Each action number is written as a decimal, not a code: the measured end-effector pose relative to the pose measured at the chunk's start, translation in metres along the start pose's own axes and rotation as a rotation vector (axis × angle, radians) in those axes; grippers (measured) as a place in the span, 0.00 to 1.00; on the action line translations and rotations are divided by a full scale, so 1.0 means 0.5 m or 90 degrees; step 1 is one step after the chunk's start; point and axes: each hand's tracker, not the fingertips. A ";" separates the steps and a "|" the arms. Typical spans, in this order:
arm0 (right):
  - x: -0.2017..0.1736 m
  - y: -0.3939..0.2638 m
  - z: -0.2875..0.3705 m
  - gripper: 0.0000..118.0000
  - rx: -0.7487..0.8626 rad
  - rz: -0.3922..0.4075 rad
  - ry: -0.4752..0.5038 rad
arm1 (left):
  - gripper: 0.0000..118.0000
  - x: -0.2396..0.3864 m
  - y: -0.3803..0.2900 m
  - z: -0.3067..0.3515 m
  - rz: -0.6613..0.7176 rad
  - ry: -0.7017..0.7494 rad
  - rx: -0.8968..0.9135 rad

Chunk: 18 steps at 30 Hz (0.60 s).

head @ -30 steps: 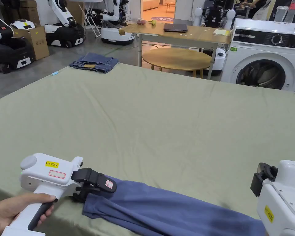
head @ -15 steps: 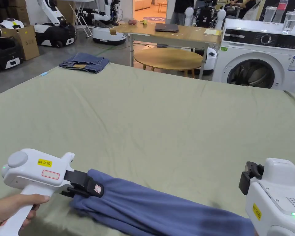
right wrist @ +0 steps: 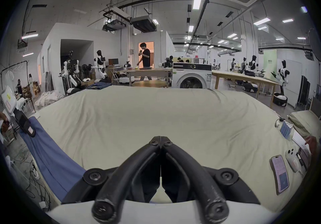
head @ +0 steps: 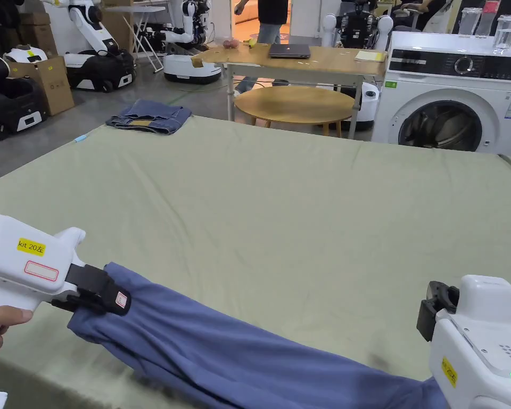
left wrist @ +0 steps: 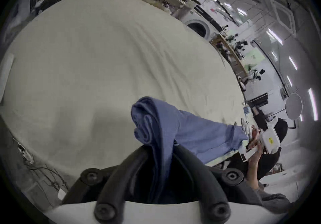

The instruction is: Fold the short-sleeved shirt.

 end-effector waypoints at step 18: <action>0.001 -0.007 0.003 0.00 -0.007 -0.010 0.000 | 0.02 0.264 -0.010 -0.242 -0.069 -0.151 -0.138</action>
